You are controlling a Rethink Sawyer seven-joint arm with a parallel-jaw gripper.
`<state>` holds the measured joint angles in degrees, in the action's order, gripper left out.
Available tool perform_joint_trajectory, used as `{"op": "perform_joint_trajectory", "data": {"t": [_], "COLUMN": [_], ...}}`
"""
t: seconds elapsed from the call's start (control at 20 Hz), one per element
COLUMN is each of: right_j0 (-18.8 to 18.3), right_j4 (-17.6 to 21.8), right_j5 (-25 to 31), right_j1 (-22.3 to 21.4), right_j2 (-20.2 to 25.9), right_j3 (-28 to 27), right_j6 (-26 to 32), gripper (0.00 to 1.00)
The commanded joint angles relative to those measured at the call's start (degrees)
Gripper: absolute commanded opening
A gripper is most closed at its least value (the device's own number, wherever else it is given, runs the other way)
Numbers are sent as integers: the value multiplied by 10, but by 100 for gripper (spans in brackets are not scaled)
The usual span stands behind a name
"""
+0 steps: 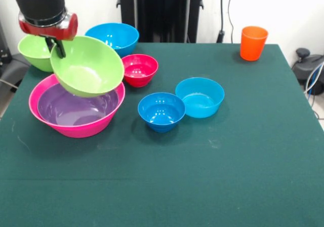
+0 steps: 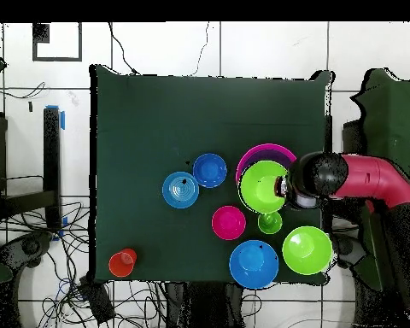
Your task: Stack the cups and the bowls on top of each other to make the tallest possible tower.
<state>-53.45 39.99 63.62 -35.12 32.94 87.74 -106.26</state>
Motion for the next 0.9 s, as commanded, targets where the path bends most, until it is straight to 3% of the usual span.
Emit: {"op": "perform_joint_trajectory", "data": {"t": [0.05, 0.9], "right_j0": [9, 12], "right_j4": [54, 60], "right_j5": [28, -16], "right_j1": [41, 92], "right_j2": [-6, -4], "right_j3": [-44, -48], "right_j6": [178, 148], "gripper": [0, 0]}}
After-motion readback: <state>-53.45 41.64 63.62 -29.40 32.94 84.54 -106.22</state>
